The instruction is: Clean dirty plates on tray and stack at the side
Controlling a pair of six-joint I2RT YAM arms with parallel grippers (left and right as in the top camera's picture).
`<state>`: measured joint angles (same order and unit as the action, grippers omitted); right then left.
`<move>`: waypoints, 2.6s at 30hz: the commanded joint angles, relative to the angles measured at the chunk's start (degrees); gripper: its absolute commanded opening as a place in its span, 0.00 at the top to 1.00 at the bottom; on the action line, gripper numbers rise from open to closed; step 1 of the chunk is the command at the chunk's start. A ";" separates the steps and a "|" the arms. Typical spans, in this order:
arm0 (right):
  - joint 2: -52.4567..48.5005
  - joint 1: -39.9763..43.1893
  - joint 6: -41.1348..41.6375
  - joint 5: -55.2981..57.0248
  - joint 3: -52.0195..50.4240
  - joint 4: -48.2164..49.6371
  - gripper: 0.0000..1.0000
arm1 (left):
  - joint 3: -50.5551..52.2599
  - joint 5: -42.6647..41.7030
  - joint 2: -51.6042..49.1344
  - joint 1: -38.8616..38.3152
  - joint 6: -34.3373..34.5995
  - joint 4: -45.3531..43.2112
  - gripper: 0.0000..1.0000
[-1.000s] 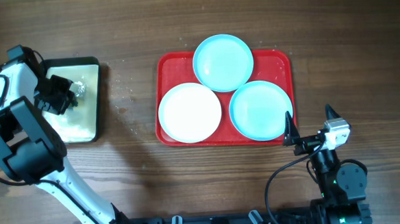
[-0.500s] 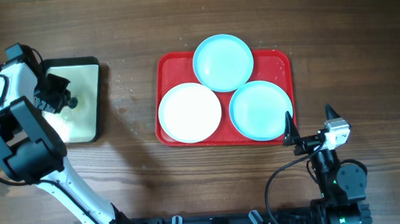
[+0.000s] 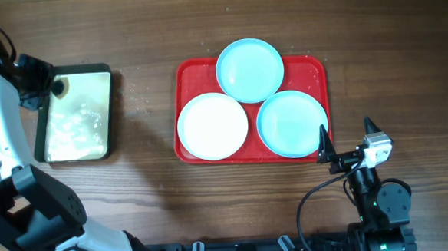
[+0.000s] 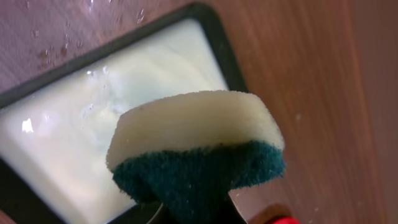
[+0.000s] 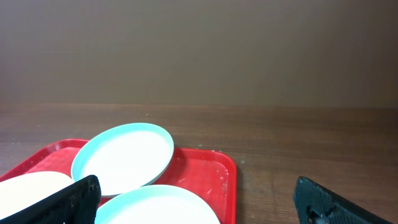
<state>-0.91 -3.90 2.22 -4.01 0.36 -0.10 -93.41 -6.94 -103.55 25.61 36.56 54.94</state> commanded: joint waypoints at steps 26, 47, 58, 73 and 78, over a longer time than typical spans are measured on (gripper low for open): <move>0.31 0.28 -0.68 0.61 -0.07 0.15 0.00 | 15.32 25.44 7.56 -11.15 -24.37 -26.32 0.96; 0.33 0.28 -0.68 0.61 -0.07 0.15 0.00 | 31.32 24.68 4.70 -9.88 -25.90 -38.36 0.96; 0.31 0.28 -0.70 0.61 -0.07 0.17 0.00 | 34.84 25.09 8.50 -9.25 -24.35 -41.20 0.96; 0.31 0.28 -0.68 0.61 -0.07 0.17 0.00 | 29.75 -11.69 21.84 -28.72 -16.65 -41.20 0.96; 0.31 0.28 -0.68 0.61 -0.07 0.15 0.00 | 29.75 -11.21 8.02 -40.11 -14.82 -42.14 0.96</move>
<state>-0.91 -3.90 2.22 -3.99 0.36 -0.08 -64.01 -16.03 -91.92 -9.93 19.94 12.43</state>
